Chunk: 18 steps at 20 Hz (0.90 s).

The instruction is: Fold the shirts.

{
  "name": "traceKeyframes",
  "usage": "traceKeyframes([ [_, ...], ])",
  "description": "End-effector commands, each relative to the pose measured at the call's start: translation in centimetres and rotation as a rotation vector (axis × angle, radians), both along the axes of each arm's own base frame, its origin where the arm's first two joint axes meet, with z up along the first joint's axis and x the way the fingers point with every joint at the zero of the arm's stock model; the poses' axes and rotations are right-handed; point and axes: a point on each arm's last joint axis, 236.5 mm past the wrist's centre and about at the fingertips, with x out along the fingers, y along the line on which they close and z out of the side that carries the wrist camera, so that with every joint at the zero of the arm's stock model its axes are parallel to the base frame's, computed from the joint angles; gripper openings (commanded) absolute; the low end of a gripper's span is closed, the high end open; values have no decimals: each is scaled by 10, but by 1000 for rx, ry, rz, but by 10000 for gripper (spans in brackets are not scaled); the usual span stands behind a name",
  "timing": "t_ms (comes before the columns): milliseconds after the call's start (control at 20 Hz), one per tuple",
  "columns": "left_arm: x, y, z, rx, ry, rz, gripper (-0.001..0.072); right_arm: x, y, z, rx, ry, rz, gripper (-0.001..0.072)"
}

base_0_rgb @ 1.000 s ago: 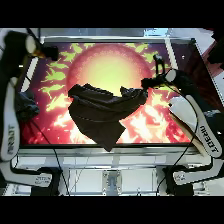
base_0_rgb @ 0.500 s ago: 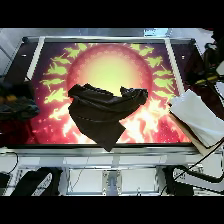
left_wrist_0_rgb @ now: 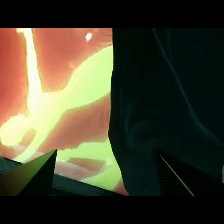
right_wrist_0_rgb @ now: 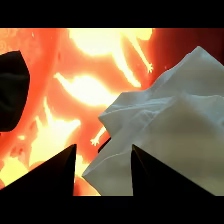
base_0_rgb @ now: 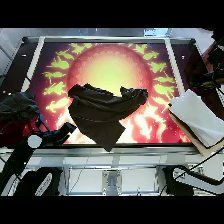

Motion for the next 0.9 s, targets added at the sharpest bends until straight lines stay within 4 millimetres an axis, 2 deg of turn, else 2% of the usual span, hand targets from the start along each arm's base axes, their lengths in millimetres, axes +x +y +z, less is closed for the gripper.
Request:
traceKeyframes([
  [0, 10, -12, -14, -93, -10, 51, 707, 2, 12, 3, 51, -14, 19, 410],
  [300, 18, -33, -29, -196, 21, 42, 705, -2, 19, 1, 79, 6, 29, 410],
  [350, 19, -35, -30, -207, 25, 42, 679, -3, 20, 1, 81, 7, 30, 410],
  [400, 19, -37, -33, -219, 30, 43, 595, -3, 21, 1, 85, 8, 31, 410],
  [500, 21, -41, -36, -242, 34, 43, 491, -3, 22, 1, 92, 9, 33, 410],
  [650, 26, -45, -39, -261, 18, 33, 276, -4, 25, 1, 101, 13, 36, 410],
  [800, 38, -48, -32, -268, -25, 19, 13, -7, 32, 0, 131, 27, 46, 410],
  [850, 46, -49, -25, -276, -43, 20, 13, -9, 35, -1, 142, 37, 51, 410],
])
